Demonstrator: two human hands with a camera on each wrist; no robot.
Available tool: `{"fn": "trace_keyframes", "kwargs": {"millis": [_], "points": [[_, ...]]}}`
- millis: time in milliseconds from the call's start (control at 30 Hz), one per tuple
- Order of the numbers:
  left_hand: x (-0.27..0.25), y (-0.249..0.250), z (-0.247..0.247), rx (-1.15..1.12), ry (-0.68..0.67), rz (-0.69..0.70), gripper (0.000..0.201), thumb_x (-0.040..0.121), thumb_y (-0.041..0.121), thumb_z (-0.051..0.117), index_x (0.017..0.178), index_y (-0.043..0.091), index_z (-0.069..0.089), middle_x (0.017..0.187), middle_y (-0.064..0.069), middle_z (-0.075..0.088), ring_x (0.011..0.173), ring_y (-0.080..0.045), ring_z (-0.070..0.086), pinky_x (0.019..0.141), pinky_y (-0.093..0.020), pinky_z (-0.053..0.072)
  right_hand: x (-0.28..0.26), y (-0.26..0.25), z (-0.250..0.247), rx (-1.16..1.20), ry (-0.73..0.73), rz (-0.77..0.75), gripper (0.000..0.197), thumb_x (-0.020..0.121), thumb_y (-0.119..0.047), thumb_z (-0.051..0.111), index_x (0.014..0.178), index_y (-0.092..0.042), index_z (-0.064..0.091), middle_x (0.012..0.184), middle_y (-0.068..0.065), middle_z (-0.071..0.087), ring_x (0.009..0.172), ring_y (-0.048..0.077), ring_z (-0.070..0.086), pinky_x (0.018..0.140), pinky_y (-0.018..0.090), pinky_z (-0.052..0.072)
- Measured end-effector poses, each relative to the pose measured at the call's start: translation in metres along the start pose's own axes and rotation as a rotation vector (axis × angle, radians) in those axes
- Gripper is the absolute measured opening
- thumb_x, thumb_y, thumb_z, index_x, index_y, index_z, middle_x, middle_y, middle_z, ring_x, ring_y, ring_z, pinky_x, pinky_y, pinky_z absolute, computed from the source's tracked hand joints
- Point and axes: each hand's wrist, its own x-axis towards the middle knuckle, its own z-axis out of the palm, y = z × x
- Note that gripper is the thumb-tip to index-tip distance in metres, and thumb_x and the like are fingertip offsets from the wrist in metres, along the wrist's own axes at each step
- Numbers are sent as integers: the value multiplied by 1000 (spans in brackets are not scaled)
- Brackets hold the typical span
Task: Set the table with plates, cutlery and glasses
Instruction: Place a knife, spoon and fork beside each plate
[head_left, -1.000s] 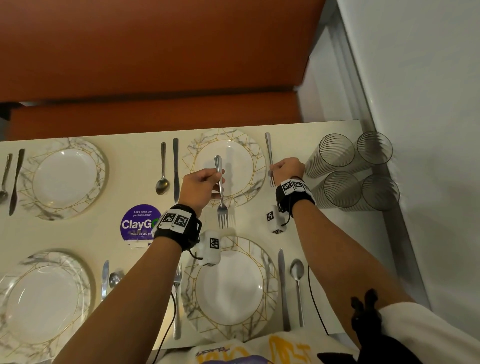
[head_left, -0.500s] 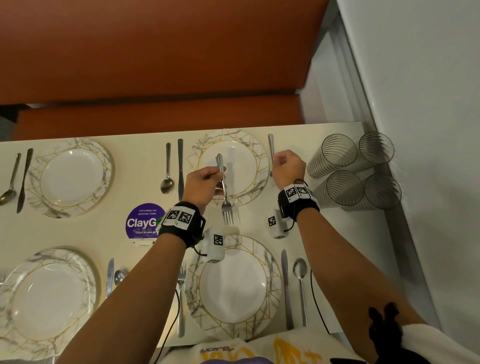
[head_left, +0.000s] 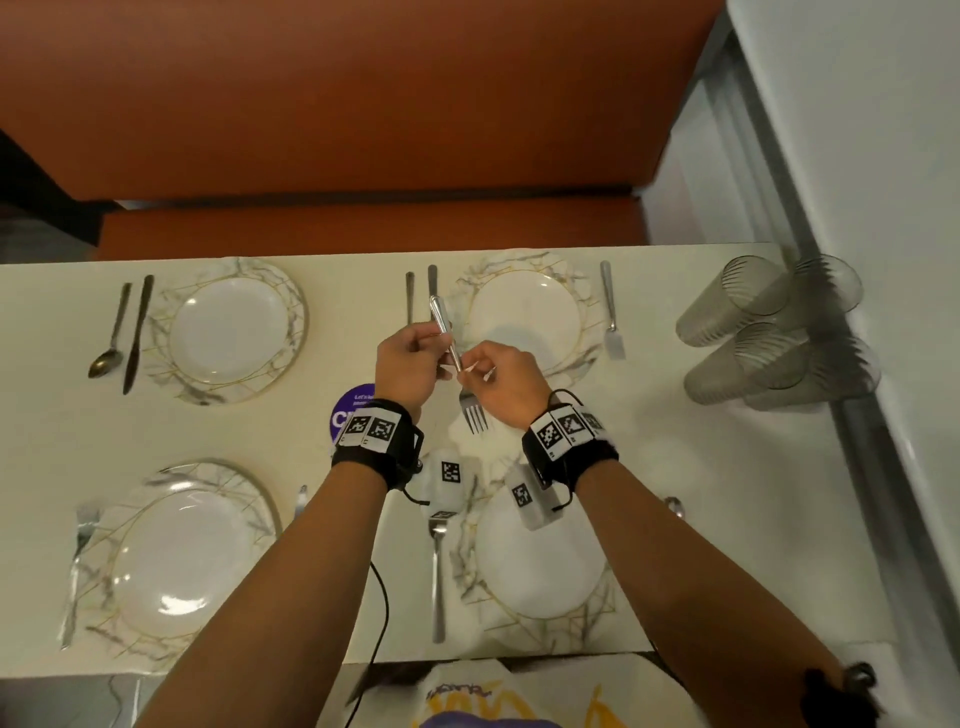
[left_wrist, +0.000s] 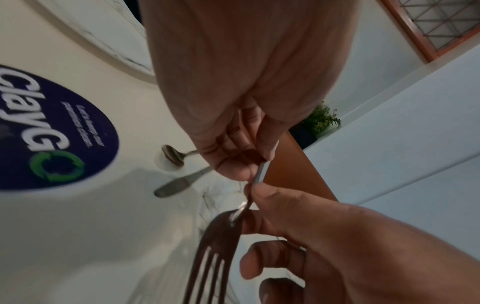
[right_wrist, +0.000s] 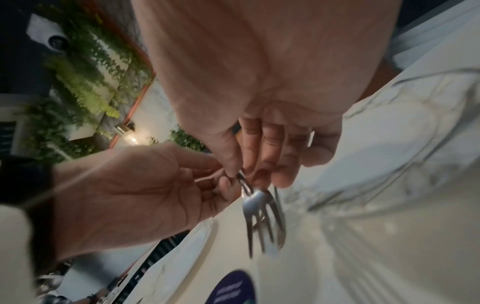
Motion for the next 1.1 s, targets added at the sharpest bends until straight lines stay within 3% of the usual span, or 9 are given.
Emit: {"fn": "trace_keyframes", "kwargs": {"millis": [100,200,333,400,600,700,767,867,1100], "points": [[0,-3,-41,5,-2,11,14,99,1,64,109,3,73,81,-10,71,67,-16,65,64,-29,59,-4,-22,37,31,-3,-11,10,88,-18,74,96,-14,74,82,-9,67,77,7,61,74,17,48],[2,-6,-86,9,-14,-9,15,102,8,61,111,4,72,89,-13,73,72,-19,67,69,-35,62,-1,-48,73,44,-20,-16,10,87,-16,75,96,-11,75,82,-9,67,77,6,60,69,11,43],[13,-13,-151,40,-28,-46,22,106,14,53,115,7,72,93,-8,73,67,-16,65,56,-24,55,21,-82,113,35,-30,-19,12,88,-17,74,97,-10,74,82,-7,65,74,2,59,68,13,44],[17,-21,-181,141,-39,-46,22,106,16,53,114,10,72,96,-7,75,70,-16,65,58,-25,52,37,-95,131,39,-3,9,11,89,-18,73,96,-11,74,81,-9,64,72,-3,57,67,12,43],[25,-55,-250,393,-82,-46,21,103,10,53,107,11,74,94,-7,78,69,-14,67,50,-10,44,94,-110,169,26,56,161,9,91,-22,71,99,-18,75,93,-2,74,77,12,70,66,22,54],[27,-67,-269,468,-93,-26,20,102,11,56,101,17,75,86,2,77,71,-13,69,60,-15,50,117,-110,182,-13,82,206,11,90,-19,72,100,-14,77,99,3,75,88,17,71,78,24,56],[29,-73,-276,515,-114,-16,20,100,13,59,100,23,75,84,9,77,77,-12,72,73,-25,58,129,-109,188,-48,77,233,14,91,-17,71,102,-10,77,103,6,75,89,16,68,76,20,50],[32,-78,-279,566,-155,-32,17,98,15,61,102,23,76,87,9,77,83,-12,73,85,-30,60,142,-108,194,-82,58,278,15,92,-12,68,100,-8,79,103,4,76,82,11,64,71,16,46],[43,-82,-276,550,-204,-59,17,97,14,63,103,23,76,92,8,76,88,-15,72,89,-34,60,165,-109,202,-160,32,339,11,85,-20,77,87,-11,82,89,6,78,84,20,73,70,18,51]]}}
